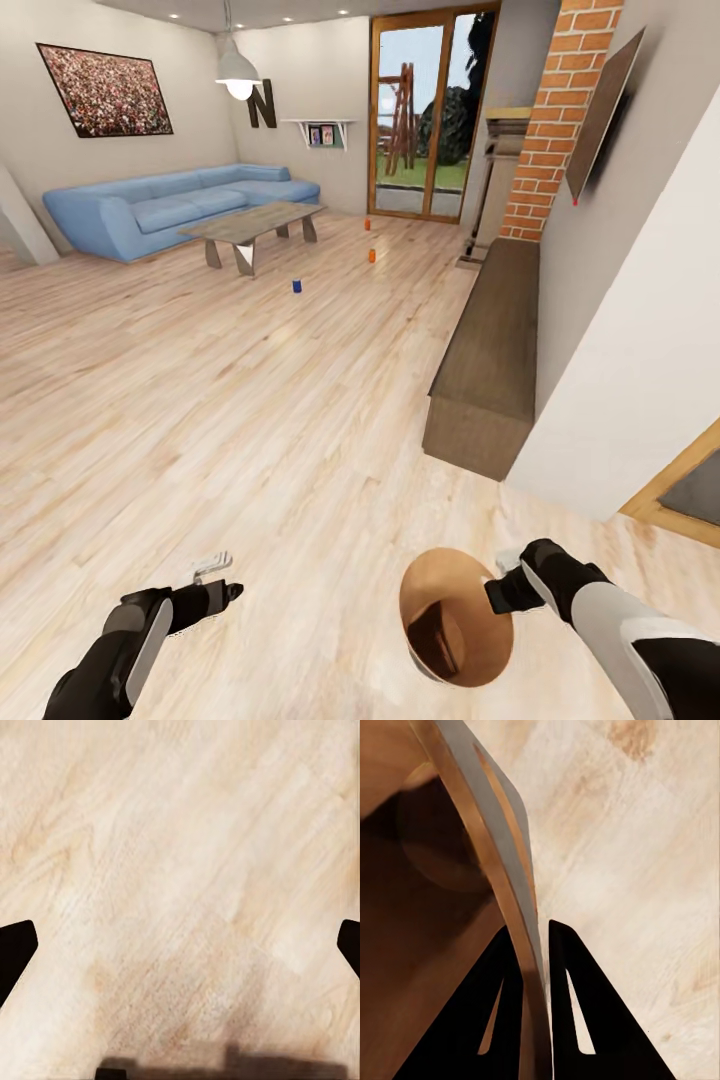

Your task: Put the three can of soda from the living room inside the tash can in the kitchen.

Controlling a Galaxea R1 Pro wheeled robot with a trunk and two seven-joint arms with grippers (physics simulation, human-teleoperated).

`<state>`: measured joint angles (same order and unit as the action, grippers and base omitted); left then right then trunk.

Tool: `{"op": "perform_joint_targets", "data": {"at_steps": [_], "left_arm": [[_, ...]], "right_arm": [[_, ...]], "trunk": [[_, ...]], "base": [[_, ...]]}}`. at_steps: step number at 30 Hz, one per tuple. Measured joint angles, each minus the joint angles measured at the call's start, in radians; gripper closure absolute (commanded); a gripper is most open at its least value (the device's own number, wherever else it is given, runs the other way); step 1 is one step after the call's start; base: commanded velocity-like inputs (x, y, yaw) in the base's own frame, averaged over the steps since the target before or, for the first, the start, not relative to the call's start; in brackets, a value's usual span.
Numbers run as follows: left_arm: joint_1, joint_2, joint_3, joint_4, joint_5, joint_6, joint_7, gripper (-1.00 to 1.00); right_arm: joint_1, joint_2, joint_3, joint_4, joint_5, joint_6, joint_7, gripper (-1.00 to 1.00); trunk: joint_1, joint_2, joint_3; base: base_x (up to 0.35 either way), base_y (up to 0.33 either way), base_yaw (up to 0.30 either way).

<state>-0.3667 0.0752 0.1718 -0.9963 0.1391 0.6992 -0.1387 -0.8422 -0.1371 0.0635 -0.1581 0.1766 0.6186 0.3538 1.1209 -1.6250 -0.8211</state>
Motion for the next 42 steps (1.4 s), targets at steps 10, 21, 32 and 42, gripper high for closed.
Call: {"op": "perform_joint_targets", "data": {"at_steps": [10,21,32,42], "left_arm": [[0.0,0.0,0.0,0.002,0.001,-0.01,-0.001,-1.0],[0.0,0.001,0.001,0.003,0.001,-0.009,-0.002,-1.0],[0.0,0.001,0.002,0.009,0.001,-0.009,-0.001,-1.0],[0.0,0.0,0.002,0.012,0.0,-0.009,-0.001,-1.0]], "right_arm": [[0.004,0.006,0.006,-0.001,0.012,-0.058,-0.003,1.0],[0.013,0.02,0.008,0.0,0.007,-0.086,-0.011,1.0],[0.016,0.022,0.011,0.0,0.009,-0.087,-0.009,1.0],[0.016,0.042,0.019,0.002,0.011,-0.074,-0.01,1.0]], "trunk": [[0.0,0.0,0.0],[0.0,0.0,0.007],[0.0,0.0,0.024],[0.0,0.0,0.039]], "base": [[0.306,0.118,0.0],[0.275,0.185,0.0],[0.26,0.196,0.0],[0.257,0.199,0.0]]}}
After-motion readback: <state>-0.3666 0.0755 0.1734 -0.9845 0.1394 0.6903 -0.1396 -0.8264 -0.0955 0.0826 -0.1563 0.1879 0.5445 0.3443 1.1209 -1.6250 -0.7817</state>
